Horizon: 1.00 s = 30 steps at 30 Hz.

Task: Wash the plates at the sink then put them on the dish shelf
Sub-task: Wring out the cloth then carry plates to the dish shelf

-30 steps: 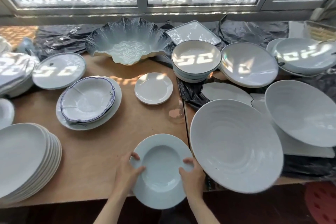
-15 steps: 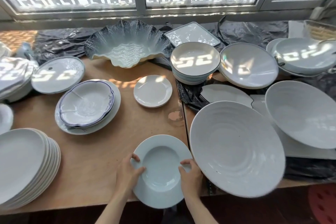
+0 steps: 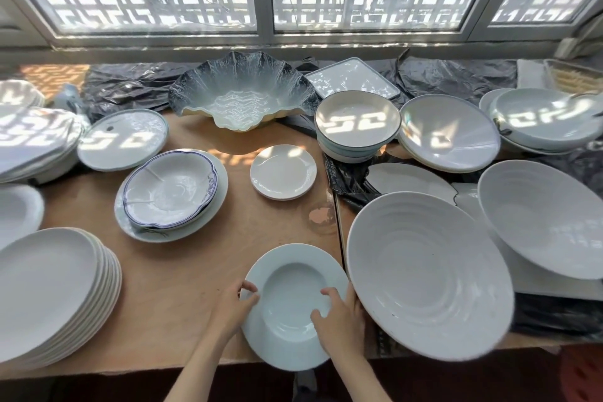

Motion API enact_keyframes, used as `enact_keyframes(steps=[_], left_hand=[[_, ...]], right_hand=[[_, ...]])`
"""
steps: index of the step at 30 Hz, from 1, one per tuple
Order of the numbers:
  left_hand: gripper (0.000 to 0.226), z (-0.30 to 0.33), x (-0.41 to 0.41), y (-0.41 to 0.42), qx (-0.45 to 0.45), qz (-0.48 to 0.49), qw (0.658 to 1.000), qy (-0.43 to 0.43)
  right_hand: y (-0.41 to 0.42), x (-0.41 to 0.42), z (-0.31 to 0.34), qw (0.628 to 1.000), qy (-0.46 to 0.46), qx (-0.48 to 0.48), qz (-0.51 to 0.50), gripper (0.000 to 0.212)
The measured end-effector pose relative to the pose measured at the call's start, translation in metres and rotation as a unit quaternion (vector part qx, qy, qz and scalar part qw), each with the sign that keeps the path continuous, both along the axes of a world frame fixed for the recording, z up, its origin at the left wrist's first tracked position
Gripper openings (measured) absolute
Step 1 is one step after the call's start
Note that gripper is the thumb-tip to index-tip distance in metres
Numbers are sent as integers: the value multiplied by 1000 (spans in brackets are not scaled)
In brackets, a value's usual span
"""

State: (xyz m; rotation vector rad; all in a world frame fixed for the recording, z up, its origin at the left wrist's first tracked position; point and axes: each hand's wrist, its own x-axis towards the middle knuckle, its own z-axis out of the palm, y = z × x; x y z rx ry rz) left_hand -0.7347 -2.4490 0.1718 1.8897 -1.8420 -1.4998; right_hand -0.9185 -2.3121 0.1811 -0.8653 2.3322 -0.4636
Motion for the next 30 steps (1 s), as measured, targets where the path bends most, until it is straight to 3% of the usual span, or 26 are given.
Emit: enact_keyframes(steps=[3,7,15,22,30], left_hand=[[7,11,13,6,-28,-9,999,-15],[5,24,38,22,-54,-10,998,-22],[8,40,136,70,-73,31,996,-30],[13,62,260,140,-111,179,977,-40],[15,63,416,274,-140,373,916,-43]], right_hand=[[4,7,8,995,49,-37,75,28],[-7,17,14,982,-56,-118,136,15],[-33,95,6,954,-122,-116,246,12],[-39,212,23,919,-148,-113,347,14],[12,382,47,845,-156,-119,497,16]])
